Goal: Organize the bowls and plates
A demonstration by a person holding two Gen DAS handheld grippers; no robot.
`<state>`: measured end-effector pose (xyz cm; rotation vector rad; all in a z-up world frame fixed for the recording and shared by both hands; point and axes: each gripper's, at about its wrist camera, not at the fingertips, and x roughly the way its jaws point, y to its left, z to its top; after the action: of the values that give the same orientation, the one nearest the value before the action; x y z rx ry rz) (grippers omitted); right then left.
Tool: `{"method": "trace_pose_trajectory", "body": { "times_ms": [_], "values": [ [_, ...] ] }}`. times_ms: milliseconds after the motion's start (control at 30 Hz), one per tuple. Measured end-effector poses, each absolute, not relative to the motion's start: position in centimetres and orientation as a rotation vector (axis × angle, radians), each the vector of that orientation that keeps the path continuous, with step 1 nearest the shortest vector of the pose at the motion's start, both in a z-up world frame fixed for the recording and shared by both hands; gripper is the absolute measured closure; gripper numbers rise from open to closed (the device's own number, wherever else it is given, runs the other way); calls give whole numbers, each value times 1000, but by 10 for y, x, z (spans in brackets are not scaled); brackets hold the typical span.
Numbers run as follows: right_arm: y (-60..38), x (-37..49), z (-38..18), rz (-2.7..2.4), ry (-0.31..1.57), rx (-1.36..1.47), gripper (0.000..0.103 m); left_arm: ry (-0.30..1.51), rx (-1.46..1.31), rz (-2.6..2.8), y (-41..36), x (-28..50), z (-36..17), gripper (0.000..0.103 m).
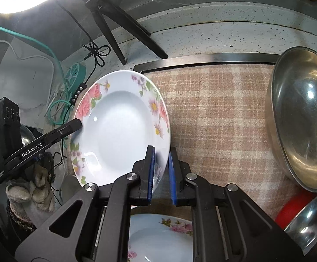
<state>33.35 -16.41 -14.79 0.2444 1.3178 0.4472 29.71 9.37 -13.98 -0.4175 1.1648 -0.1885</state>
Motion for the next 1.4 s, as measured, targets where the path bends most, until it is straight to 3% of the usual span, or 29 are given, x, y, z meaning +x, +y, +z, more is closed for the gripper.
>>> {"method": "trace_pose_trajectory", "body": {
  "times_ms": [733, 1400],
  "values": [
    [-212, 230, -130, 421, 1270, 276, 90, 1156, -361, -308, 44, 226, -119, 93],
    [-248, 149, -149, 345, 1283, 310, 90, 1242, -265, -412, -4, 194, -142, 93]
  ]
}}
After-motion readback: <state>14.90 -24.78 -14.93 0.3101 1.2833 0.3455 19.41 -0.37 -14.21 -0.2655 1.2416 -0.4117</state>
